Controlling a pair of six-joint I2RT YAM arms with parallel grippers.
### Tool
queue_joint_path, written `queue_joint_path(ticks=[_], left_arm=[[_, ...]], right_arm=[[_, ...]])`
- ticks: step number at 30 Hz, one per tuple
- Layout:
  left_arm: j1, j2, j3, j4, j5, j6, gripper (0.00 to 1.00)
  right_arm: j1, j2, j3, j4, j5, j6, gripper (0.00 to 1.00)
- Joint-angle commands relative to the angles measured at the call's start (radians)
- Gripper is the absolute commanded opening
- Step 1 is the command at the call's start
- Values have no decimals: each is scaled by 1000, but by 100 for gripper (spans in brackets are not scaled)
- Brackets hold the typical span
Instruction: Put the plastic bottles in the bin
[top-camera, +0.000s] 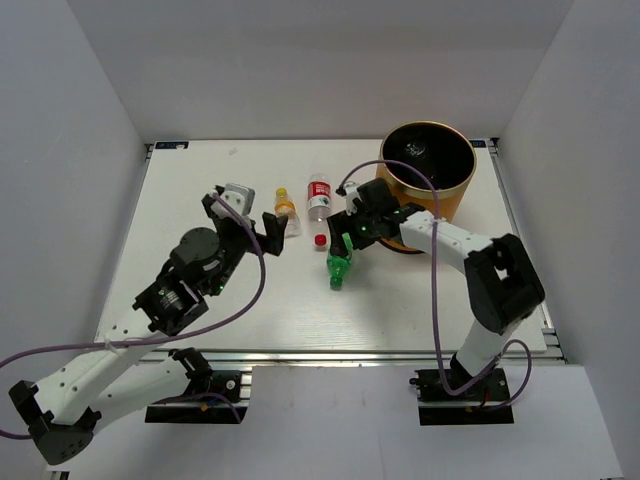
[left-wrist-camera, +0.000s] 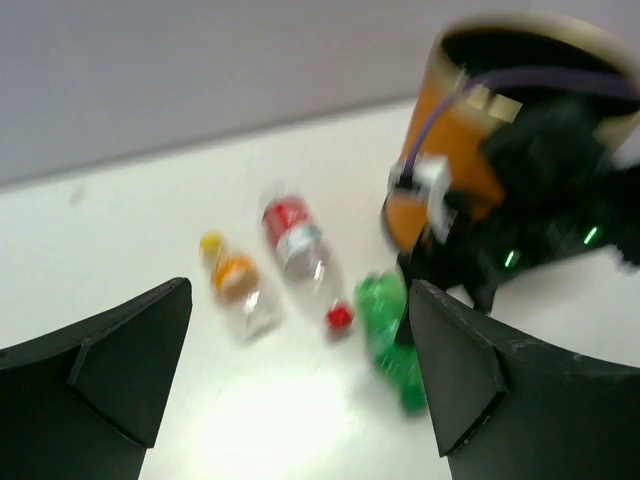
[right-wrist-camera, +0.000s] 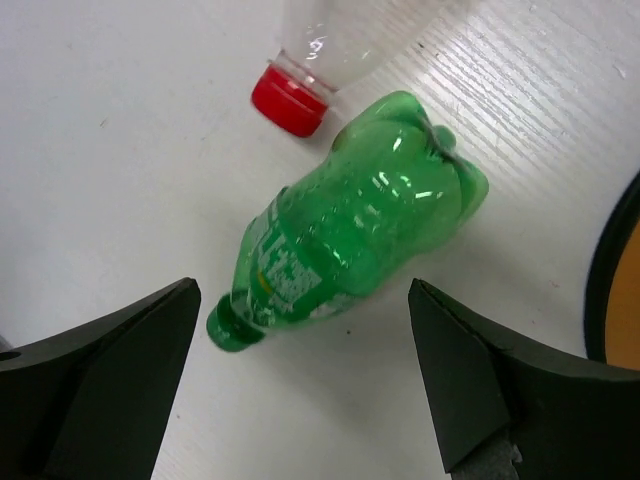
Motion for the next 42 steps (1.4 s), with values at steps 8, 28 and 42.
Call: queue_joint_path(ticks=[8, 28, 42], left_arm=[[2, -7, -100, -213, -92, -107, 99], [55, 655, 211, -256, -66, -239, 99], [83, 568, 113, -187, -161, -348, 97]], right_arm=[[41, 226, 193, 13, 223, 107, 89], [30, 36, 178, -160, 67, -121, 7], [-13, -293, 437, -136, 197, -166, 1]])
